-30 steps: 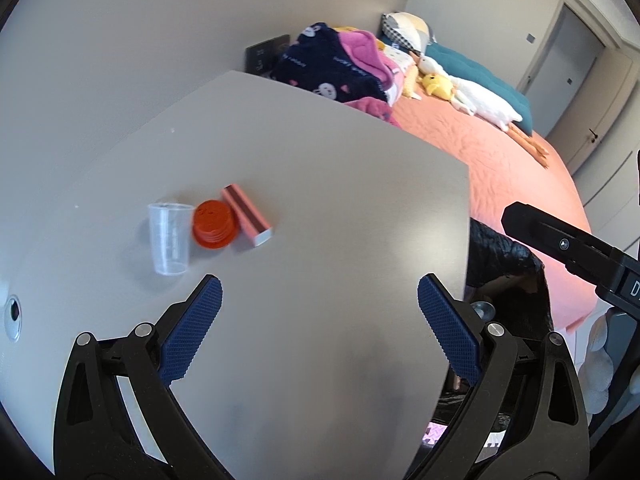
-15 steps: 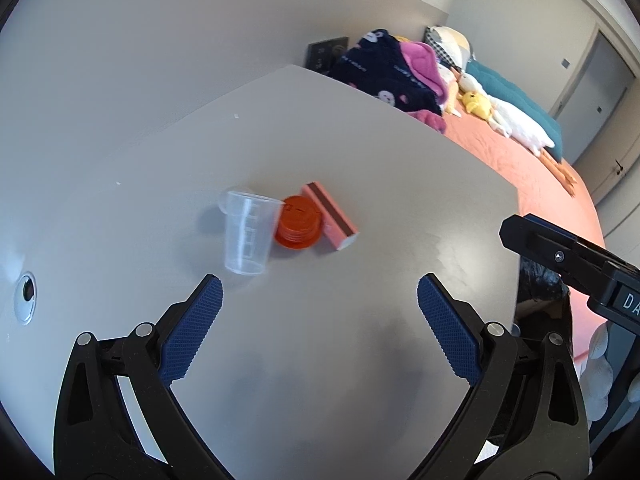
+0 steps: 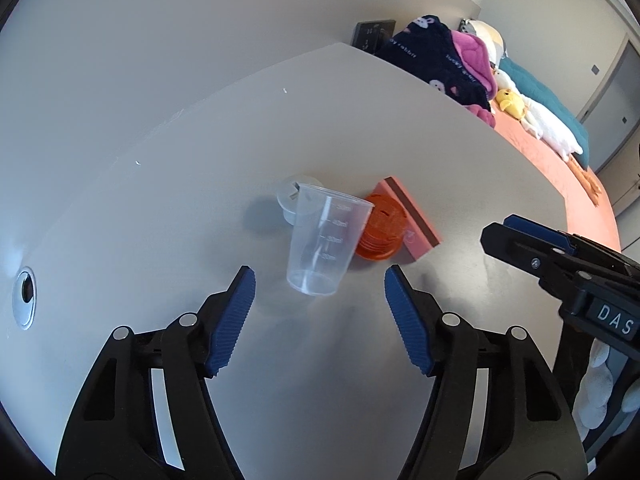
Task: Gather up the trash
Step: 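Grasp the clear measuring cup with the left tool while the right tool grasps the pink stick, then carry the measuring cup and pink stick over the black trash bag, then open both tools to drop the cup and pink stick into the bag, then move both open tools back over the table toward the orange lid and white cap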
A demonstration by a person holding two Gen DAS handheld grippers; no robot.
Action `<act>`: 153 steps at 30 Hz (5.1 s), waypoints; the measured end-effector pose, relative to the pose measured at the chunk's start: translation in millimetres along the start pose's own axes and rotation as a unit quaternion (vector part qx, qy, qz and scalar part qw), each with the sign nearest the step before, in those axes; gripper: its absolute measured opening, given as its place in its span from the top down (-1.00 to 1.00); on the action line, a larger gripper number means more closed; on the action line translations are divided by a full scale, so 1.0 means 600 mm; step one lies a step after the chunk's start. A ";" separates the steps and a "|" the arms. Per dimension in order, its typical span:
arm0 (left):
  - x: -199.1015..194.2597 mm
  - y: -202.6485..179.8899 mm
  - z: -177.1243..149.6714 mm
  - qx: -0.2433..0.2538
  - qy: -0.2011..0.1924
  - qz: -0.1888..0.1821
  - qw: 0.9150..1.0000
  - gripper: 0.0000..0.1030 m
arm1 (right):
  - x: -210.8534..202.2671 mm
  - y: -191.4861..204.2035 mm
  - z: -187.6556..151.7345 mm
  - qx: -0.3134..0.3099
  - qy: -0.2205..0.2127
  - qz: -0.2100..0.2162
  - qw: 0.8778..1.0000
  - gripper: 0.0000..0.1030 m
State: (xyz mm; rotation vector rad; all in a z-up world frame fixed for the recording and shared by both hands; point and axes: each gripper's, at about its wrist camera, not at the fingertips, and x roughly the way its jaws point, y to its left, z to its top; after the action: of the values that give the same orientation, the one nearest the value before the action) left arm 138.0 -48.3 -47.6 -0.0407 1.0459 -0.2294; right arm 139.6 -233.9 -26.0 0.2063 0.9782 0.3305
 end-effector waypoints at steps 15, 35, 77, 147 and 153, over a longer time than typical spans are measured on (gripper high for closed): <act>0.048 0.024 0.010 -0.003 0.017 0.000 1.000 -0.16 | 0.103 0.017 0.026 -0.025 0.043 -0.014 0.999 0.31; 0.016 0.018 0.014 -0.006 -0.007 -0.016 1.000 0.26 | 0.048 0.011 0.029 -0.011 0.010 0.009 1.000 0.60; -0.089 -0.260 -0.021 0.125 -0.037 -0.098 0.987 0.26 | -0.268 -0.120 -0.109 0.085 -0.092 -0.034 0.992 0.60; -0.087 -0.509 -0.056 0.272 -0.004 -0.212 0.939 -0.86 | -0.448 -0.308 -0.238 0.246 -0.192 -0.165 0.936 -0.30; -0.085 -0.463 -0.046 0.247 -0.005 -0.190 0.950 -0.86 | -0.421 -0.282 -0.213 0.222 -0.181 -0.144 0.947 -0.30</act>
State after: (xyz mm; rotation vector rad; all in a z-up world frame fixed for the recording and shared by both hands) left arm 42.7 -306.4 21.4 0.2113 0.9398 -0.8356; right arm -66.7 -480.6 46.8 0.5096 0.6918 -0.1997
